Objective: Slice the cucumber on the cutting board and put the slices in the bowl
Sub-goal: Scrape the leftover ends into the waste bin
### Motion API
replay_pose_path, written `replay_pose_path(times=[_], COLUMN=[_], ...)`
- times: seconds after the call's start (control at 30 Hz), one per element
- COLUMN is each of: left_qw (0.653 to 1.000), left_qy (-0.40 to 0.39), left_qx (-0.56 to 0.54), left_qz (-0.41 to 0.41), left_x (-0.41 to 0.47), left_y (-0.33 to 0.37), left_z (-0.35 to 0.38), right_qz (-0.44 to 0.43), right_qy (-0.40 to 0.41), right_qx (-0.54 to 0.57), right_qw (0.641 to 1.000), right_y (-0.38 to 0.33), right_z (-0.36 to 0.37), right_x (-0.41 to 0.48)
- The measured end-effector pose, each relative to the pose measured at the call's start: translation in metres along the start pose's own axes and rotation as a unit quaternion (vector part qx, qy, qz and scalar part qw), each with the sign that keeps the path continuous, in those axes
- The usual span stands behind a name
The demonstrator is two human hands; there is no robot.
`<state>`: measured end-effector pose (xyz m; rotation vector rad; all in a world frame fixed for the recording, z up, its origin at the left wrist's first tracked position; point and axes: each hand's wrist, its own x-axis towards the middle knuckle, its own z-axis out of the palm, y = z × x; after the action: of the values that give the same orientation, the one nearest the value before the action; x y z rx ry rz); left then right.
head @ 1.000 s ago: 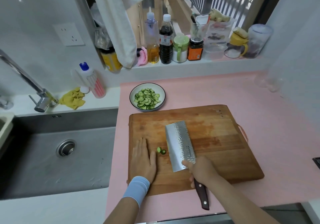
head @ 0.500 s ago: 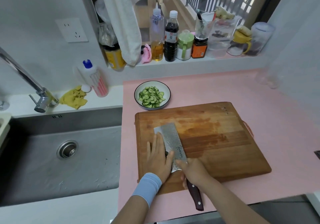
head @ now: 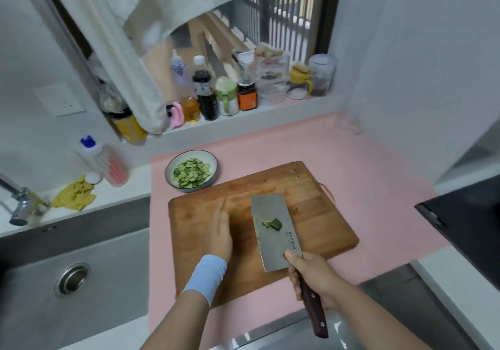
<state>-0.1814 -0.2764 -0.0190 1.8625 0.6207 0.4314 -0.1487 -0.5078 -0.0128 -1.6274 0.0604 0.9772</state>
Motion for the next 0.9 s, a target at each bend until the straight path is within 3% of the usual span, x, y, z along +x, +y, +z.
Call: replay_pose_path(times=[0.13,0.27,0.33,0.43,0.6,0.63,0.77,0.9], left_qw=[0.987,0.943,0.902,0.809,0.710,0.703,0.729,0.714], left_qy=[-0.102,-0.204,-0.263,-0.329,-0.421,-0.433,-0.446,-0.461], left_qx=[0.071,0.118,0.147,0.226,0.264,0.251,0.190,0.170], left_qz=[0.103,0.234,0.310,0.432,0.498,0.505,0.483,0.499], left_x=[-0.027,-0.063,-0.084,-0.127,-0.197,-0.207,-0.216,-0.216], left_y=[0.033,0.072,0.090,0.110,0.137,0.141,0.146,0.143], left_z=[0.074,0.152,0.192,0.256,0.347,0.359,0.387,0.388], right_qz=[-0.008,-0.015,-0.018,-0.010,0.008,0.016,0.030,0.042], right_qy=[0.056,0.114,0.140,0.188,0.263,0.278,0.328,0.351], right_qx=[0.004,0.006,0.000,-0.013,0.002,0.006,0.046,0.083], right_qw=[0.998,0.993,0.990,0.982,0.965,0.960,0.943,0.932], right_y=[0.018,0.051,0.065,0.087,0.129,0.137,0.157,0.170], right_z=[-0.068,-0.134,-0.161,-0.199,-0.245,-0.252,-0.267,-0.268], right_x=[-0.046,-0.094,-0.119,-0.157,-0.210,-0.218,-0.245,-0.258])
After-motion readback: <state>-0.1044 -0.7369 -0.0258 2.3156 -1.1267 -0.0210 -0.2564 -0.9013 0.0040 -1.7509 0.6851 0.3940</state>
